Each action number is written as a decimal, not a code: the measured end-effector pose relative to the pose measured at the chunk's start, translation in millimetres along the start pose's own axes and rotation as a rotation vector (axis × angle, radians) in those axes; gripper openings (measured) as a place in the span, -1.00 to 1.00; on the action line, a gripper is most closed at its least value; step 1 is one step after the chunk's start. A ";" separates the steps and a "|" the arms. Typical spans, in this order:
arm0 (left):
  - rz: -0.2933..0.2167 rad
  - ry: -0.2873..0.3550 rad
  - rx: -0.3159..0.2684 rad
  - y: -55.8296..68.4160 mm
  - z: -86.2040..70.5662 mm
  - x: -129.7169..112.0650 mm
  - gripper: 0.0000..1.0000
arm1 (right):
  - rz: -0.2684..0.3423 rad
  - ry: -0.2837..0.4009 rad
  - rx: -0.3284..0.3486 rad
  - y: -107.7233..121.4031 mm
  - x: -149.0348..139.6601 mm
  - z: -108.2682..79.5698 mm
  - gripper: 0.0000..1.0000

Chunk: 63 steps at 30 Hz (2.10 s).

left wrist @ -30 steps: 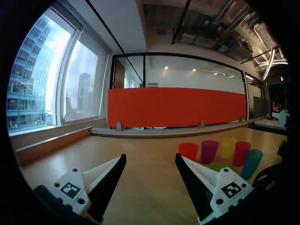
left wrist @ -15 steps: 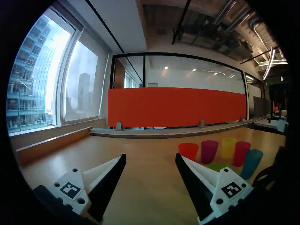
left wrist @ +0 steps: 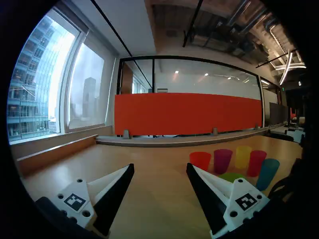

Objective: Pour water

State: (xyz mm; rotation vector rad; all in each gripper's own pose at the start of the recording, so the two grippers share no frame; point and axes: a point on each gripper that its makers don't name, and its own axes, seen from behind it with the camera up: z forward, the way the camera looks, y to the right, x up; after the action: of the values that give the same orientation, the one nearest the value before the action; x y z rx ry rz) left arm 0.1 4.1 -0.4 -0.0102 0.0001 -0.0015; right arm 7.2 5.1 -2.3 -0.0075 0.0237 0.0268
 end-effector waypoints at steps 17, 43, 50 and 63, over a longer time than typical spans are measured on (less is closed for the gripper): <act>0.000 0.000 0.000 -0.9 0.2 0.9 0.95 | -0.026 -0.024 0.005 -4.4 -5.7 -0.2 0.98; 0.000 0.000 0.000 -1.4 -0.7 0.3 0.95 | -0.026 -0.025 0.003 -4.4 -7.3 0.4 0.98; 0.000 0.000 0.000 -1.5 -0.5 0.4 0.95 | -0.026 -0.024 0.003 -4.2 -7.2 1.1 0.98; 0.000 0.000 0.000 -1.3 -0.3 0.8 0.95 | -0.026 -0.025 0.003 -4.3 -7.4 0.8 0.98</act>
State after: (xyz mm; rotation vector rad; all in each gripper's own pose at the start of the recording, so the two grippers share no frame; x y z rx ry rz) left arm 0.9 2.8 -0.7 -0.0100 0.0002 -0.0014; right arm -0.1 0.6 -1.3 -0.0048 -0.0009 0.0004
